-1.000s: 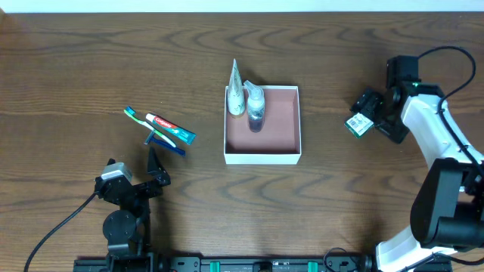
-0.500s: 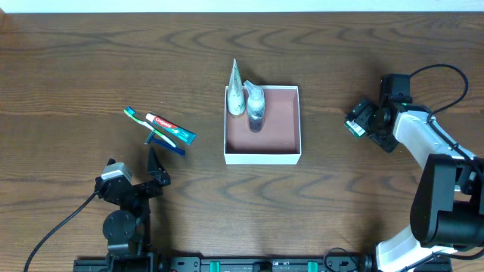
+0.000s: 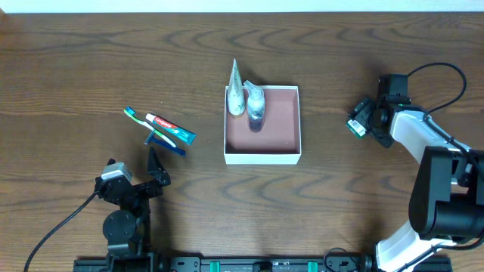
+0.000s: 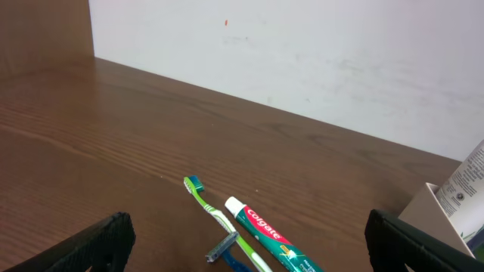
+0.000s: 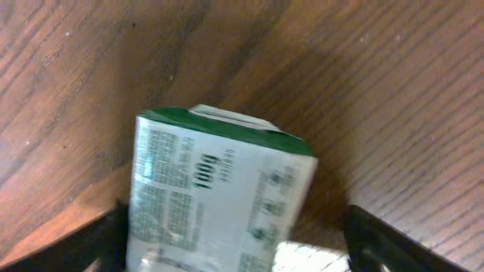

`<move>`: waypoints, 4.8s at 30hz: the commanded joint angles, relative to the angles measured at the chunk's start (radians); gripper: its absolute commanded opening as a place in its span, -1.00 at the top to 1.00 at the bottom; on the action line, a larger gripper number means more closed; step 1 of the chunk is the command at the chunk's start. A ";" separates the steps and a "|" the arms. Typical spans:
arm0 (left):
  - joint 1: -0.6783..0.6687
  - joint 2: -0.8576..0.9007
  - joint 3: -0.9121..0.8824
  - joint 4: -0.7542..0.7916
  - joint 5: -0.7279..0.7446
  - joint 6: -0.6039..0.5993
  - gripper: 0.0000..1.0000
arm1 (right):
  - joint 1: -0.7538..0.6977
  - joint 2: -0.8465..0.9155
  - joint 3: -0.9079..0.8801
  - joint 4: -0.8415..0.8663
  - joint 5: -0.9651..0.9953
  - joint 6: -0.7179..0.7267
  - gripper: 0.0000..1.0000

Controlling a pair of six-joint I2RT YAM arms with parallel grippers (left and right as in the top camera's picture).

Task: Pack container
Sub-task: 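Move the right gripper to the green soap box and grasp it, then carry the soap box into the box and lower it, then open the right gripper and withdraw it to the right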

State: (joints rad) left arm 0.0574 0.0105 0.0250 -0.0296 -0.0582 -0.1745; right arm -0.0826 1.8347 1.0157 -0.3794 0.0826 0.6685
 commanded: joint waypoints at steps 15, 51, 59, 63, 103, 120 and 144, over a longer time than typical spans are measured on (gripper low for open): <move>0.004 -0.005 -0.021 -0.037 -0.009 0.021 -0.96 | -0.004 0.023 -0.008 -0.005 -0.127 -0.096 0.04; 0.004 -0.005 -0.021 -0.037 -0.009 0.021 -0.96 | 0.617 -0.441 0.004 0.054 -0.277 -0.097 -0.04; 0.004 -0.005 -0.021 -0.037 -0.009 0.021 -0.96 | 0.774 -0.343 0.004 0.172 -0.171 -0.044 -0.04; 0.004 -0.005 -0.021 -0.037 -0.009 0.021 -0.96 | 0.814 -0.278 0.004 0.200 -0.119 -0.037 -0.04; 0.004 -0.005 -0.021 -0.037 -0.009 0.021 -0.96 | 0.830 -0.220 0.005 0.073 0.029 -0.198 -0.12; 0.004 -0.005 -0.021 -0.037 -0.009 0.021 -0.96 | 0.816 -0.210 0.004 -0.008 0.175 -0.262 -0.37; 0.004 -0.005 -0.021 -0.037 -0.009 0.021 -0.96 | 0.331 -0.744 0.032 -0.470 0.220 -0.053 -0.98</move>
State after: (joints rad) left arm 0.0574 0.0105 0.0250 -0.0296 -0.0582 -0.1745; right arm 0.3420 1.0935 1.0405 -0.8227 0.2871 0.5621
